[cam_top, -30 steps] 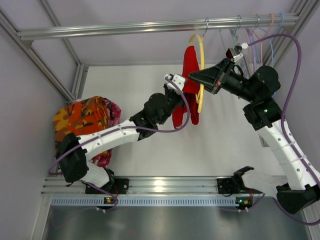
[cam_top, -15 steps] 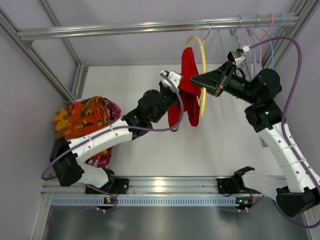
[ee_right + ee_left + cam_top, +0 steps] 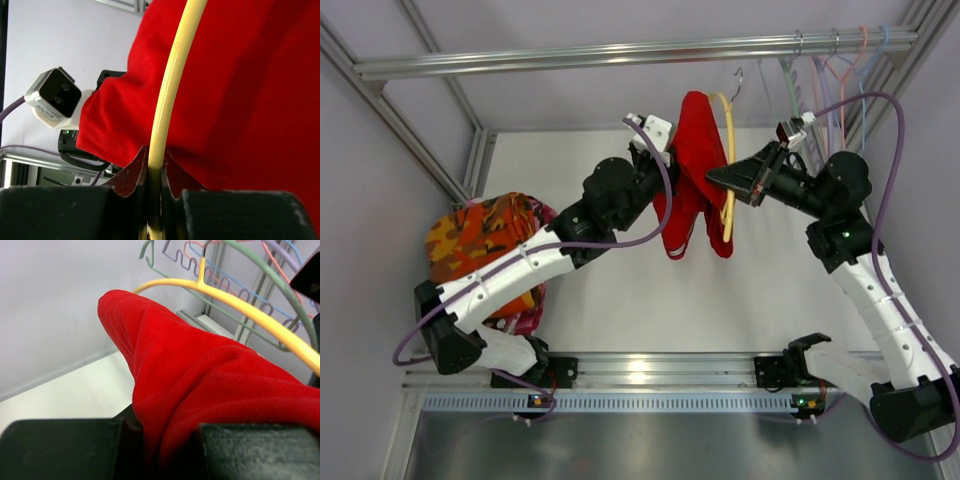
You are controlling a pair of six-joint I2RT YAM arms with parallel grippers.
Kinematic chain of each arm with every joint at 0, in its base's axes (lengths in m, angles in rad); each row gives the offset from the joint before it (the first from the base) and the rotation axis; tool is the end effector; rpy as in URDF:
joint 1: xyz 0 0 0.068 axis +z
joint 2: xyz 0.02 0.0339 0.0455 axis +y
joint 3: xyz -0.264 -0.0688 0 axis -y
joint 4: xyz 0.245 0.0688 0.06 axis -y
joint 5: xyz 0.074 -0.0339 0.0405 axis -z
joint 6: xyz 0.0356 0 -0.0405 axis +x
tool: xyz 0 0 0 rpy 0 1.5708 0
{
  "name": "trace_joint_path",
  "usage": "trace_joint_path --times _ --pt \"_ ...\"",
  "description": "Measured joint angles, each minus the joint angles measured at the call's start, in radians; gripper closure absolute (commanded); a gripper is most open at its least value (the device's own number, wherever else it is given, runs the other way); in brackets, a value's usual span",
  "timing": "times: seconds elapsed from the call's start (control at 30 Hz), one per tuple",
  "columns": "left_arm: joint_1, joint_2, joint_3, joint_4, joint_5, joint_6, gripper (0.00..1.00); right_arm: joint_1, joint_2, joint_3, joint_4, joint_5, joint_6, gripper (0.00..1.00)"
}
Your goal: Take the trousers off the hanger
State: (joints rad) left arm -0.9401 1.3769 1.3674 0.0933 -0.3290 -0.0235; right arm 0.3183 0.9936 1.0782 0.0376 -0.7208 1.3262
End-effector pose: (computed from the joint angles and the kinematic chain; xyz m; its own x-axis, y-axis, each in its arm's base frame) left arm 0.1992 -0.2533 0.4392 0.0358 -0.0868 -0.9956 0.5754 0.8163 -0.0505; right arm 0.1968 0.0896 0.4275 -0.8037 0.5026 -0.3184 -0.3199 0.0861 0.9435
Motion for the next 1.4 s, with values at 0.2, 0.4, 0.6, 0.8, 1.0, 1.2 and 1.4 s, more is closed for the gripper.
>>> trace_joint_path --times 0.2,0.4,0.6,0.8,1.0,1.2,1.4 --pt "0.001 -0.010 -0.018 0.004 0.000 -0.040 1.00 -0.026 0.004 0.011 0.016 -0.011 0.021 1.00" --pt "0.004 -0.015 -0.069 0.004 0.007 -0.092 1.00 -0.027 0.016 0.090 0.007 -0.015 0.049 1.00" --pt "0.003 -0.010 -0.087 0.024 0.050 -0.144 0.79 -0.020 0.023 0.123 0.000 -0.012 0.073 1.00" --pt "-0.032 0.007 -0.122 0.057 0.101 -0.168 0.42 -0.016 0.045 0.136 -0.006 -0.003 0.095 1.00" --pt "-0.072 0.050 -0.127 0.087 0.105 -0.174 0.35 -0.011 0.061 0.136 -0.030 0.002 0.111 1.00" --pt "-0.100 0.101 -0.111 0.124 0.077 -0.174 0.36 -0.007 0.066 0.143 -0.040 0.014 0.116 1.00" --pt "-0.117 0.119 -0.099 0.147 -0.007 -0.164 0.40 -0.007 0.066 0.161 -0.052 0.018 0.115 1.00"
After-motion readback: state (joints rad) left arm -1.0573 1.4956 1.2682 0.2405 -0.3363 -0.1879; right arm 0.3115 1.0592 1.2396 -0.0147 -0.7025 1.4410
